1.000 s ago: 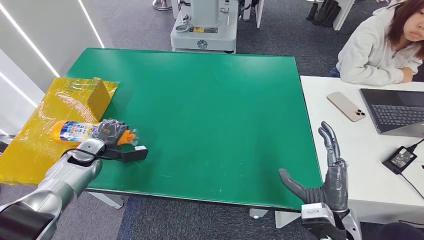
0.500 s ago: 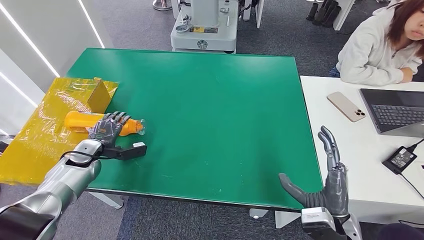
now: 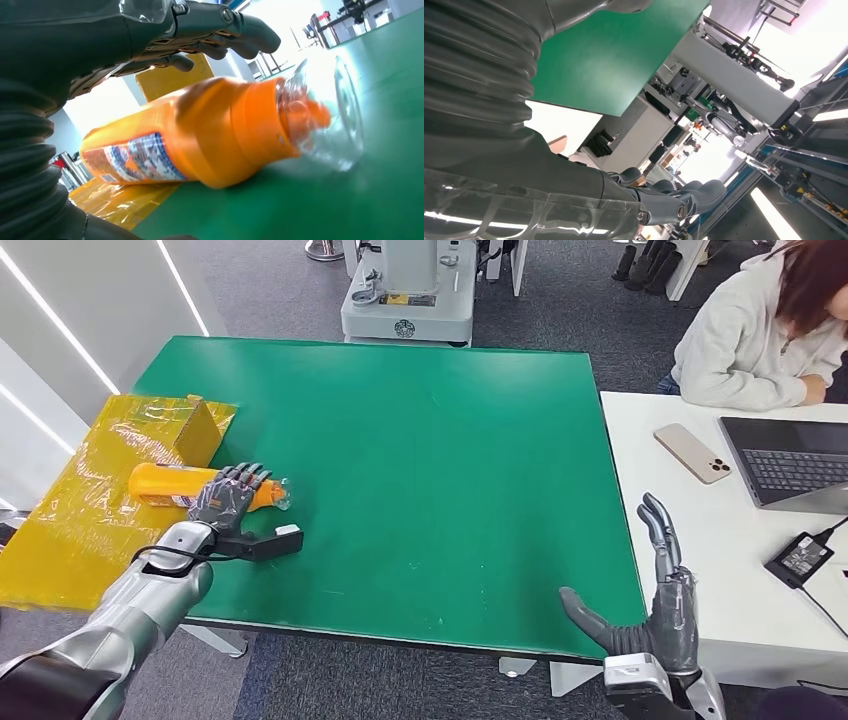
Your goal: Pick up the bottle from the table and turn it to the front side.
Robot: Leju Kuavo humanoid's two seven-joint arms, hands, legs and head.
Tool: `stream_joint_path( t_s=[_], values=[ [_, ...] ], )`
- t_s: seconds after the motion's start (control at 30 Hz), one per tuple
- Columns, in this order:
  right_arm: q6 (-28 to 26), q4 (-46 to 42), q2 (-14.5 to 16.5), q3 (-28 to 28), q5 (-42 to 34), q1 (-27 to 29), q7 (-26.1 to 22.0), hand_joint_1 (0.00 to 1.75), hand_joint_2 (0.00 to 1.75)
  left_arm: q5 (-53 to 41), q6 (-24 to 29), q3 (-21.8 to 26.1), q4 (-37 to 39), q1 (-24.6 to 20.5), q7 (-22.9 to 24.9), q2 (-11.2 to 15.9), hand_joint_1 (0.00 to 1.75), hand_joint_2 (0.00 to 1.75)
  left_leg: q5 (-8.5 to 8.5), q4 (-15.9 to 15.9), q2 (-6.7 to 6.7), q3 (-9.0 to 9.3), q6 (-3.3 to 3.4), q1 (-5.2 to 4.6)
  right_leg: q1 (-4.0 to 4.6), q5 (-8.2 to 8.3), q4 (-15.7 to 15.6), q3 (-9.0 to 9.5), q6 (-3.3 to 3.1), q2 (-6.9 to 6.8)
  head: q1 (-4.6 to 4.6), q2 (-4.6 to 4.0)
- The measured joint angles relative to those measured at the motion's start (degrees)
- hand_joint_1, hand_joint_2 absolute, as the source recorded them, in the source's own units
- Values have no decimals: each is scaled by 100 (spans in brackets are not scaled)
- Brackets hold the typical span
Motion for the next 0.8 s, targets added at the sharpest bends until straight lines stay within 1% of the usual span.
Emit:
stream_joint_path(
  t_s=[0.2, 0.27, 0.3, 0.37, 0.4, 0.43, 0.47, 0.57, 0.63, 0.67, 0.7, 0.8],
  values=[
    [0, 0, -2, -11, -3, -3, 13, 0, 175, -18, 126, 44, 0, 0, -35, -55, 0, 175, 0, 0, 0, 1, 0, 0, 0, 0, 0, 0, 0, 0, -1, 0],
    [-6, 0, -10, -20, -17, -8, 39, 0, 175, 9, 364, 84, -1, -3, -114, -127, 0, 175, 0, 1, -1, 1, 0, 0, 0, 0, -1, 0, 0, -1, -1, 0],
    [-36, -2, -16, -32, -30, -2, 62, 0, 175, 186, 782, 174, -30, -5, -370, -264, 0, 175, 0, 4, -2, 1, 0, -1, -1, 0, -1, 1, 0, -2, -1, 0],
    [-127, -16, -25, -57, -58, 29, 99, 0, 175, 749, 1627, 417, -154, 0, -1102, -616, 0, 175, 0, 9, -6, 1, 1, -3, -3, 1, -2, 3, 1, -4, 0, 0],
    [-186, -30, -26, -71, -75, 54, 111, 0, 175, 987, 1953, 550, -310, 30, -1444, -809, 0, 175, -1, 11, -7, 0, 1, -5, -5, 1, -3, 4, 2, -5, 0, 0],
    [-230, -47, -26, -81, -93, 76, 113, 0, 175, 997, 2016, 618, -534, 96, -1559, -942, 0, 175, -1, 11, -7, 0, 2, -6, -7, 1, -3, 4, 2, -6, -1, 0],
    [-274, -63, -26, -95, -122, 102, 113, 0, 175, 858, 2037, 657, -853, 203, -1578, -1072, 0, 175, -2, 11, -8, -1, 4, -8, -9, 1, -4, 5, 3, -6, -1, 0],
    [-387, -86, -25, -142, -229, 182, 102, 0, 175, 440, 2050, 666, -1971, 650, -1577, -1504, 0, 175, -6, 12, -13, -4, 9, -12, -12, -1, -7, 7, 6, -11, 1, 0],
    [-455, -106, -11, -159, -299, 256, 69, 0, 175, 850, 1961, 611, -2574, 946, -1776, -1777, 0, 175, -10, 11, -7, -5, 14, -13, -12, -1, -8, 6, 7, -6, 2, 1],
    [-492, -128, 1, -164, -345, 316, 42, 0, 175, 1392, 1791, 545, -2874, 1103, -1953, -1893, 0, 175, -13, 11, -3, -4, 17, -13, -12, -1, -9, 6, 7, -2, 1, 1],
    [-519, -155, 13, -167, -396, 384, 3, 0, 175, 2170, 1504, 448, -3173, 1262, -2151, -1978, 0, 175, -15, 11, -1, -3, 20, -13, -12, -2, -10, 6, 8, -1, -1, 1],
    [-535, -203, 57, -165, -531, 536, -123, 0, 175, 4793, 450, 89, -3982, 1771, -2618, -2170, 0, 175, -16, 8, -2, -5, 22, -11, -11, -4, -12, 4, 8, -4, -1, 0]
  ],
)
